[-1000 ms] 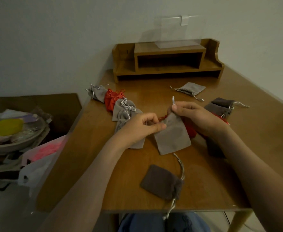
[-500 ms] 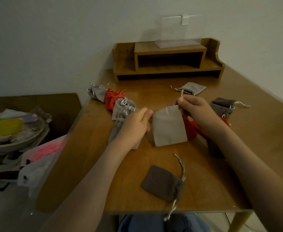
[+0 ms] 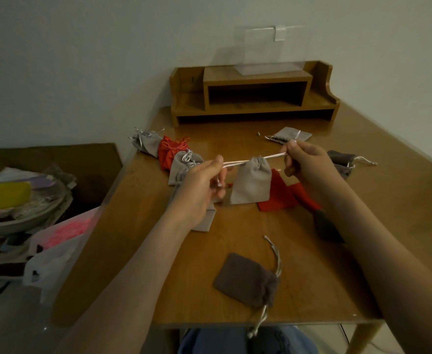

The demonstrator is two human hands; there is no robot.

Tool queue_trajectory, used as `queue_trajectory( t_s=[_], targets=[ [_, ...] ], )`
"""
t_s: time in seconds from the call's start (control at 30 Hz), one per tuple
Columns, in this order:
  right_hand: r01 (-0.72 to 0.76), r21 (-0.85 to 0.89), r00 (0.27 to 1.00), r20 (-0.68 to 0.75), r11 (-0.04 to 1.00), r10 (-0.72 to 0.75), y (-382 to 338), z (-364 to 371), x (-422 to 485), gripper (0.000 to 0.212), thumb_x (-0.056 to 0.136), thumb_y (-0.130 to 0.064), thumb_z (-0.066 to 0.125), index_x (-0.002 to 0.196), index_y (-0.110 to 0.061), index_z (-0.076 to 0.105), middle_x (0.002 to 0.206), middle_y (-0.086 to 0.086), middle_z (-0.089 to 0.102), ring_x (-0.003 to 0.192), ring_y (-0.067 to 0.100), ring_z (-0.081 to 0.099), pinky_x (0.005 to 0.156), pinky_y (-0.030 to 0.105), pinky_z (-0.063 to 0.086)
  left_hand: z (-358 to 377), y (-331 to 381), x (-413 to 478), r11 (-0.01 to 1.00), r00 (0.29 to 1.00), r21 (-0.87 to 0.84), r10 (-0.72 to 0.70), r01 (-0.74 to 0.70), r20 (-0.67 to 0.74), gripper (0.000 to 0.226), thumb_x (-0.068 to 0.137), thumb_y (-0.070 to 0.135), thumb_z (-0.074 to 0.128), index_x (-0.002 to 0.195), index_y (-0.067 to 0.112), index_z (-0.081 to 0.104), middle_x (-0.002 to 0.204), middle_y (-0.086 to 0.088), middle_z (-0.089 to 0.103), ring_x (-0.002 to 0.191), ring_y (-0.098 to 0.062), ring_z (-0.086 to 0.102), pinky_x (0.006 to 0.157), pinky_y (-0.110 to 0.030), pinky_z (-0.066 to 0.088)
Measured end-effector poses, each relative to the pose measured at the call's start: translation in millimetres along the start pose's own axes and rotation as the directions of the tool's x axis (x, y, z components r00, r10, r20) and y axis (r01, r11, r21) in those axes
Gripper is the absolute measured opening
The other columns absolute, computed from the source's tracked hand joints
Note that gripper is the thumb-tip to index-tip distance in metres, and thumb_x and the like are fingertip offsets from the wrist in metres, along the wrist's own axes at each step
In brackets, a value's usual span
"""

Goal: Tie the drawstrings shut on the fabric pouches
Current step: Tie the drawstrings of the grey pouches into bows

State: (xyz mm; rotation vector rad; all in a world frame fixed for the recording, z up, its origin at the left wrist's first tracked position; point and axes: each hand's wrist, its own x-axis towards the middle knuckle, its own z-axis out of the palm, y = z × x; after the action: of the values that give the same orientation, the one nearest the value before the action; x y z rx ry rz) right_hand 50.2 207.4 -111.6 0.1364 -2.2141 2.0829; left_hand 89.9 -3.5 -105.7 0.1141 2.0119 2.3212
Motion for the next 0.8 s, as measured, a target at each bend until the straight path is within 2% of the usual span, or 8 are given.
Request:
queue_trajectory(
  t_s=[0.07,0.13,0.27,0.4,0.5,0.57,0.67,0.8],
  targets=[
    [-0.029,-0.019,0.998,0.061,0.999,0.030,-1.7,1.2,-0.6,0.030,0.103,-0.024,0.038,0.083,-0.014,0.058,0.057,-0.006,0.049,0.050,0.006,0.045,0.061,0.025,0.039,0.9,4.1,-2.9,0.951,0.995,-0.301,-0.038,0.065,0.094,0.047,0.094,0.024,0.049,0.047,0.016,0.055,0.085,-0.010,0.062,0.053,-0.009,0.044,0.043,-0.018,0.036],
    [-0.061,-0.034,0.990,0.128,0.998,0.065,-3.8,2.6,-1.9,0.029,0.103,-0.024,0.037,0.082,-0.014,0.055,0.057,-0.005,0.048,0.049,0.005,0.044,0.060,0.025,0.038,2.8,6.1,-5.2,0.856,0.979,-0.500,-0.027,0.128,0.204,0.043,0.087,0.026,0.051,0.048,0.011,0.052,0.103,-0.015,0.068,0.050,-0.007,0.047,0.038,-0.014,0.034],
    [-0.111,0.059,0.963,0.253,0.992,0.093,-8.3,5.6,-4.9,0.032,0.103,-0.024,0.036,0.077,-0.013,0.051,0.057,0.000,0.044,0.049,0.009,0.040,0.053,0.021,0.036,2.7,6.3,-7.3,0.732,0.955,-0.661,0.049,0.164,0.291,0.039,0.088,0.034,0.046,0.061,0.008,0.056,0.079,-0.009,0.063,0.048,-0.005,0.049,0.039,-0.011,0.039],
    [-0.084,0.182,0.940,0.340,0.980,0.018,-9.3,5.6,-6.3,0.025,0.098,-0.022,0.042,0.081,-0.011,0.055,0.059,0.000,0.047,0.053,0.009,0.043,0.053,0.019,0.038,5.0,6.0,-5.7,0.767,0.973,-0.627,0.017,0.136,0.232,0.015,0.085,0.016,0.052,0.094,0.005,0.057,0.076,-0.006,0.060,0.056,-0.005,0.055,0.049,-0.011,0.048],
    [-0.031,0.265,0.906,0.414,0.964,-0.085,-11.2,7.5,-8.5,0.014,0.091,-0.017,0.048,0.085,-0.010,0.058,0.064,0.000,0.052,0.058,0.010,0.048,0.057,0.019,0.042,7.8,4.1,-3.1,0.831,0.983,-0.535,-0.075,0.155,0.169,0.026,0.085,0.001,0.051,0.110,0.005,0.056,0.074,-0.006,0.065,0.055,-0.004,0.057,0.049,-0.012,0.048],
    [-0.005,0.328,0.897,0.419,0.945,-0.141,-14.2,10.5,-10.5,0.013,0.089,-0.013,0.049,0.083,-0.010,0.061,0.065,0.000,0.056,0.060,0.008,0.051,0.059,0.017,0.045,9.0,3.7,-3.8,0.843,0.977,-0.499,-0.137,0.200,0.161,0.027,0.080,0.005,0.055,0.107,0.002,0.056,0.070,-0.004,0.067,0.053,-0.004,0.058,0.047,-0.011,0.048],
    [0.104,0.353,0.895,0.374,0.930,-0.242,-17.6,13.5,-11.8,0.020,0.087,-0.014,0.053,0.078,-0.019,0.069,0.067,-0.003,0.060,0.062,0.006,0.053,0.061,0.015,0.045,8.1,6.6,-3.0,0.869,0.961,-0.412,-0.235,0.274,0.145,0.011,0.087,0.009,0.055,0.091,0.000,0.059,0.063,-0.002,0.065,0.047,-0.003,0.056,0.041,-0.009,0.045],
    [0.366,0.265,0.815,0.372,0.892,-0.445,-23.0,16.7,-11.6,0.010,0.084,-0.035,0.065,0.084,-0.028,0.071,0.079,-0.011,0.059,0.074,0.005,0.050,0.069,0.017,0.041,7.9,10.2,-1.9,0.858,0.941,-0.388,-0.290,0.335,0.173,0.012,0.090,0.006,0.052,0.086,-0.001,0.061,0.061,-0.004,0.061,0.041,-0.003,0.054,0.037,-0.010,0.044]
  ],
)
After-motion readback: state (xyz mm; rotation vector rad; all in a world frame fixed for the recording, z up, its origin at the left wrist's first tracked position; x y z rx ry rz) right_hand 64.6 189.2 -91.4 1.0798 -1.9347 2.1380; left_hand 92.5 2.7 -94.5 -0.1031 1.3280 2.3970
